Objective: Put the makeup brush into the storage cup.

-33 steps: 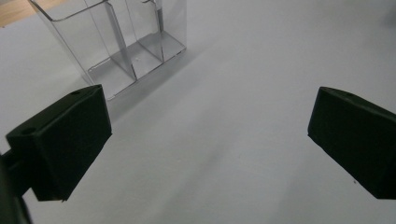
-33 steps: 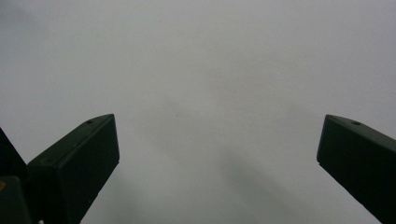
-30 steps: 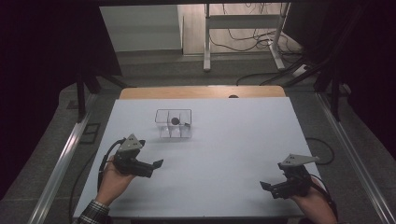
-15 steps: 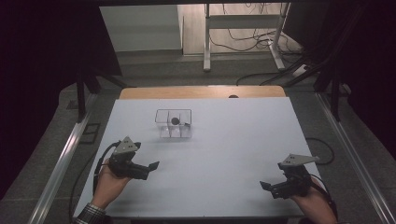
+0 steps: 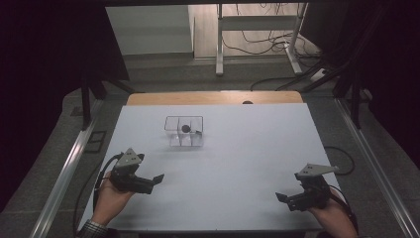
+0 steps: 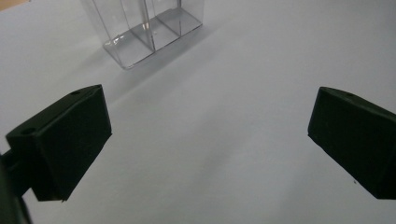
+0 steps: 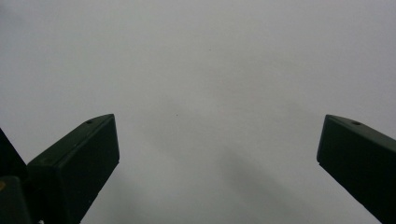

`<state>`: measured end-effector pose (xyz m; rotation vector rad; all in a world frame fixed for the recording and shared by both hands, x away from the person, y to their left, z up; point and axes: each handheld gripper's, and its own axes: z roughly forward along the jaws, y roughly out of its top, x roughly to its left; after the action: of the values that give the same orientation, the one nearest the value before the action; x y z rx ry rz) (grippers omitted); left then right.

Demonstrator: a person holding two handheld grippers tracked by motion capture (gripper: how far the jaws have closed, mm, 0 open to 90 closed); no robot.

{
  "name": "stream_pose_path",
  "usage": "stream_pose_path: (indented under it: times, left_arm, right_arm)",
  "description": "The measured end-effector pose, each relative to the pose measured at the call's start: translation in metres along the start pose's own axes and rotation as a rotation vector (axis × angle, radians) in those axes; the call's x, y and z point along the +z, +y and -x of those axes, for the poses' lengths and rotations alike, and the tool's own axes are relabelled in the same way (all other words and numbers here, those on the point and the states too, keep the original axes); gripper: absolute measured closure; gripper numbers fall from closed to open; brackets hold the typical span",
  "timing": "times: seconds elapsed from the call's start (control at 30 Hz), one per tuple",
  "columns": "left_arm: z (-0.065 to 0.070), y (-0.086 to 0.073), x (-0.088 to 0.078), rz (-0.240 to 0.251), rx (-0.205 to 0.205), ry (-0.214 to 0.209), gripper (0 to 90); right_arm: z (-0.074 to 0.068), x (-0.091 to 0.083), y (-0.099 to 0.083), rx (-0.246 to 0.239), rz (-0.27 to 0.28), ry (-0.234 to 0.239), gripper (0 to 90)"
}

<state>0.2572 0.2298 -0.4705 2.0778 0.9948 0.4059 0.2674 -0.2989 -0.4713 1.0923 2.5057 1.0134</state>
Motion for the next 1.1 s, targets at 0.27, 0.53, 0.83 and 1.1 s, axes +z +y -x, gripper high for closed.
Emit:
stream_pose_path:
  times: [0.27,0.53,0.83,1.1]
  left_arm:
    - [-0.003,-0.009,-0.005,-0.010,-0.006,0.016,0.0]
    - [-0.004,-0.015,-0.010,-0.012,-0.012,0.031,0.0]
    - [-0.007,-0.024,-0.016,-0.021,-0.032,0.045,0.0]
    - [-0.008,-0.033,-0.022,-0.023,-0.041,0.062,0.0]
  right_arm:
    - [0.000,0.000,0.000,0.002,0.000,-0.002,0.0]
    - [0.000,0.000,0.000,0.000,0.002,-0.001,0.0]
    - [0.000,0.000,0.000,0.000,0.002,-0.002,0.0]
    - [0.000,-0.001,0.000,-0.002,0.004,-0.004,0.0]
